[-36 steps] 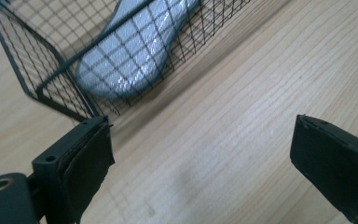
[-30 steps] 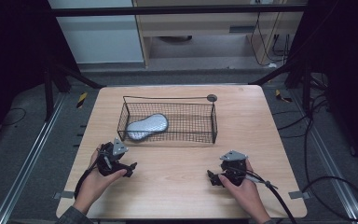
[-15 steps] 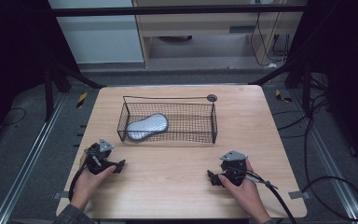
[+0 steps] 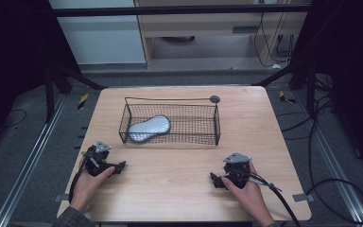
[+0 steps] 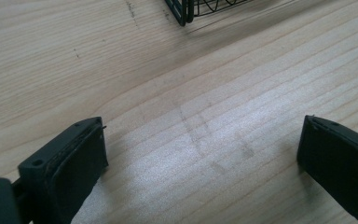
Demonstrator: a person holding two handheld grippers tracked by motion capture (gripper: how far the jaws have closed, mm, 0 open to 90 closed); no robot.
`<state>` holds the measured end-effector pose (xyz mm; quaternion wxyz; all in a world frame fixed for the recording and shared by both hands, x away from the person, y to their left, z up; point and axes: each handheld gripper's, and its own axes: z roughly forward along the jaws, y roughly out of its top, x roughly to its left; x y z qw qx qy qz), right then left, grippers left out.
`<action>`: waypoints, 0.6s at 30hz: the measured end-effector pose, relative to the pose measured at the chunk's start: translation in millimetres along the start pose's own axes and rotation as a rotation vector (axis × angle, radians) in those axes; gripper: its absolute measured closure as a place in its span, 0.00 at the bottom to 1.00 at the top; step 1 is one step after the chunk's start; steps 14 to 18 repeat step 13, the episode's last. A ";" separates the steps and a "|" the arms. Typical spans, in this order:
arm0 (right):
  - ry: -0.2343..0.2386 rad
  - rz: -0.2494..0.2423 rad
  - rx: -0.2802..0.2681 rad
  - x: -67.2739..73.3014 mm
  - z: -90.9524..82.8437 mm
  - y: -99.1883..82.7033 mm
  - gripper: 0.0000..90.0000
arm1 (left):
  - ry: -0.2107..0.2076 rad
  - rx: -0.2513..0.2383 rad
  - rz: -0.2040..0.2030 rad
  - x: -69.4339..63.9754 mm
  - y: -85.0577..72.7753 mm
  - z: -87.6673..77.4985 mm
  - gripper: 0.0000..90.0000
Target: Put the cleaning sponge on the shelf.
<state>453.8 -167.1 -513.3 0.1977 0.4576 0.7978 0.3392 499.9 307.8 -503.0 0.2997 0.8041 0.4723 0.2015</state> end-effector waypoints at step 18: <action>0.000 -0.001 0.000 0.0 0.0 0.0 0.01 | -0.016 -0.053 -0.014 3.1 -5.4 2.4 0.00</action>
